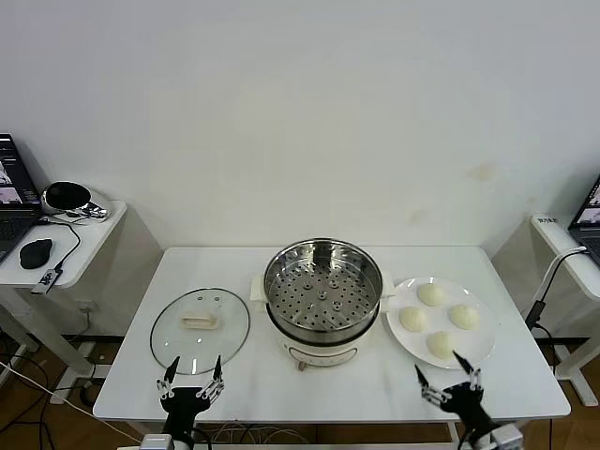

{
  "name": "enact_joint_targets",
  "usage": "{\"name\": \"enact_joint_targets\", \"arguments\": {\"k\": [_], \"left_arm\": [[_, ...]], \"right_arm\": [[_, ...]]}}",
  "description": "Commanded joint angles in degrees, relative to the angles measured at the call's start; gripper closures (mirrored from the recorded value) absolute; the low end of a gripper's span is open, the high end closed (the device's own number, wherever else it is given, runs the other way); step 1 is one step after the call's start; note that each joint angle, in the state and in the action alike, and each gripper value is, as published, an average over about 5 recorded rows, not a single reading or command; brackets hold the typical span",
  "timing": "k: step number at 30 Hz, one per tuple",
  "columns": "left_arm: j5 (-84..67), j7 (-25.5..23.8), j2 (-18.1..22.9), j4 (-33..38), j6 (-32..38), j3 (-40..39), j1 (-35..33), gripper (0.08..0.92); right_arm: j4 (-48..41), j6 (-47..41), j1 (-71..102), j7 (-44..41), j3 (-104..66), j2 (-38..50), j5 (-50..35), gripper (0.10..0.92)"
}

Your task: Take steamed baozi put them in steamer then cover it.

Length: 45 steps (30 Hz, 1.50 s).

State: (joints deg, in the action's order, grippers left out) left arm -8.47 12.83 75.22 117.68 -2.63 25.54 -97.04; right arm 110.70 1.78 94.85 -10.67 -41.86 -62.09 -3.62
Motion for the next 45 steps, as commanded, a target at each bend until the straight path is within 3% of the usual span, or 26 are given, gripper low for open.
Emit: {"name": "enact_joint_targets", "arguments": {"k": [1, 10, 17, 23, 28, 39, 45], "left_arm": [[1.7, -1.0, -2.2, 0.4, -1.3, 0.6, 0.5, 0.177], [3.4, -1.5, -3.0, 0.8, -1.3, 1.6, 0.7, 0.177], [4.8, -1.8, -2.6, 0.7, -1.1, 2.2, 0.3, 0.177], [5.7, -2.1, -2.3, 0.8, -0.8, 2.8, 0.1, 0.177], [6.4, -2.2, -2.4, 0.7, -0.3, 3.6, 0.0, 0.177], [6.3, -2.4, -2.8, 0.5, -0.3, 5.1, 0.2, 0.177], [6.4, -2.5, -3.1, 0.4, -0.3, 5.6, 0.0, 0.177]], "right_arm": [[-0.5, -7.1, -7.6, -6.6, -6.6, 13.8, 17.9, 0.203], [-11.7, -13.0, -26.8, -26.5, 1.3, 34.4, 24.7, 0.203], [-24.6, -9.4, -55.7, -43.2, 27.9, 38.2, 28.1, 0.203], [-37.0, -3.7, -78.1, -51.2, 50.3, 34.1, 27.6, 0.203], [-44.9, -0.8, -87.1, -54.4, 60.6, 27.9, 28.0, 0.203], [-64.9, 5.2, -93.2, -54.4, 65.4, 11.5, 32.8, 0.203], [-70.8, 7.4, -93.5, -53.9, 65.1, 5.7, 34.8, 0.203]]}}
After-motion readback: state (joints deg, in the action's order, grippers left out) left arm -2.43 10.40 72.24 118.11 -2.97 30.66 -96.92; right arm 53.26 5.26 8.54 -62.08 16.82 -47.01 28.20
